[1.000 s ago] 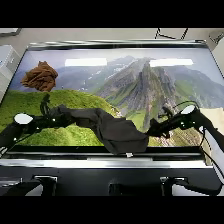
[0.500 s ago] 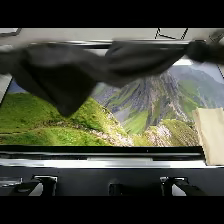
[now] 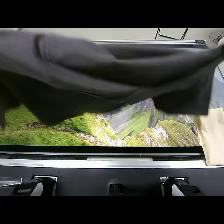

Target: Fold the clothes and pants, and hang the long-sleeved shirts on hangers.

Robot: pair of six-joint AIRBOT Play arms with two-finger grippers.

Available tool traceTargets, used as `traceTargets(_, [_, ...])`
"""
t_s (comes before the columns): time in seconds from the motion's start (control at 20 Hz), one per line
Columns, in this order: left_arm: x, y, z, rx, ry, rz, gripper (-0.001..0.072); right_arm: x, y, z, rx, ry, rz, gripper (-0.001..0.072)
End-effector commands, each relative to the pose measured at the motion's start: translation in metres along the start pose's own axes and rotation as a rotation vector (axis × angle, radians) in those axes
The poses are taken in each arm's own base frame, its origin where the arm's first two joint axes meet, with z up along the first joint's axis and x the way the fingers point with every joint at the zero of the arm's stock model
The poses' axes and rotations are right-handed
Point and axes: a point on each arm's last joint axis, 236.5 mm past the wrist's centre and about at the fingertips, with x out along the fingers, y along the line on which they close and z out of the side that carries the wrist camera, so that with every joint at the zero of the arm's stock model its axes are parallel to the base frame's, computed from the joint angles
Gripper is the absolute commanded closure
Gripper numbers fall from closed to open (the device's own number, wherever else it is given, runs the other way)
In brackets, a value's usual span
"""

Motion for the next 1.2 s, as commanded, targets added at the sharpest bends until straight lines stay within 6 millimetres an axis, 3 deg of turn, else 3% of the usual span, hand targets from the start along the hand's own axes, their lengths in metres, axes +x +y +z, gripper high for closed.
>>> traceTargets(0.0, [0.025,0.032,-0.02,-0.053,0.026,0.052,0.0685,0.041,-0.025,-0.084,0.14,0.344,-0.055,0.0665])
traceTargets(0.1, [0.06,0.057,-0.023,-0.105,-0.018,0.071,0.0685,0.085,-0.033,-0.128,0.214,0.474,-0.035,0.0665])
traceTargets(0.2, [0.109,0.078,-0.036,-0.144,-0.031,0.076,0.0685,0.128,-0.039,-0.17,0.289,0.565,-0.015,0.0664])
traceTargets(0.35, [0.207,0.097,-0.085,-0.113,-0.004,0.085,0.0685,0.182,-0.046,-0.214,0.388,0.628,0.005,0.0664])
traceTargets(0.4, [0.238,0.103,-0.112,-0.111,0.022,0.097,0.0684,0.198,-0.05,-0.224,0.415,0.636,0.0,0.0664])
traceTargets(0.5, [0.288,0.114,-0.188,-0.137,0.146,0.117,0.0684,0.224,-0.058,-0.237,0.468,0.654,-0.015,0.0664])
traceTargets(0.6, [0.309,0.113,-0.269,-0.159,0.339,0.102,0.0682,0.243,-0.061,-0.25,0.508,0.686,-0.012,0.0664])
traceTargets(0.7, [0.304,0.104,-0.334,-0.191,0.545,0.066,0.066,0.255,-0.061,-0.263,0.534,0.726,-0.008,0.0664])
traceTargets(0.75, [0.297,0.101,-0.353,-0.223,0.622,0.056,0.059,0.258,-0.063,-0.268,0.537,0.741,-0.011,0.0664])
traceTargets(0.8, [0.287,0.102,-0.361,-0.247,0.682,0.048,0.0389,0.259,-0.063,-0.271,0.533,0.75,-0.011,0.0664])
traceTargets(0.85, [0.273,0.107,-0.362,-0.264,0.744,0.04,0.0134,0.26,-0.063,-0.272,0.529,0.752,-0.009,0.0664])
traceTargets(0.9, [0.255,0.121,-0.358,-0.284,0.814,0.041,0.0076,0.26,-0.063,-0.272,0.523,0.752,-0.006,0.0664])
traceTargets(1.0, [0.204,0.166,-0.353,-0.394,0.961,0.106,0.0076,0.257,-0.062,-0.275,0.494,0.77,0.007,0.0664])
traceTargets(1.15, [0.11,0.227,-0.366,-0.641,1.149,0.232,0.0083,0.251,-0.059,-0.28,0.479,0.802,0.02,0.0664])
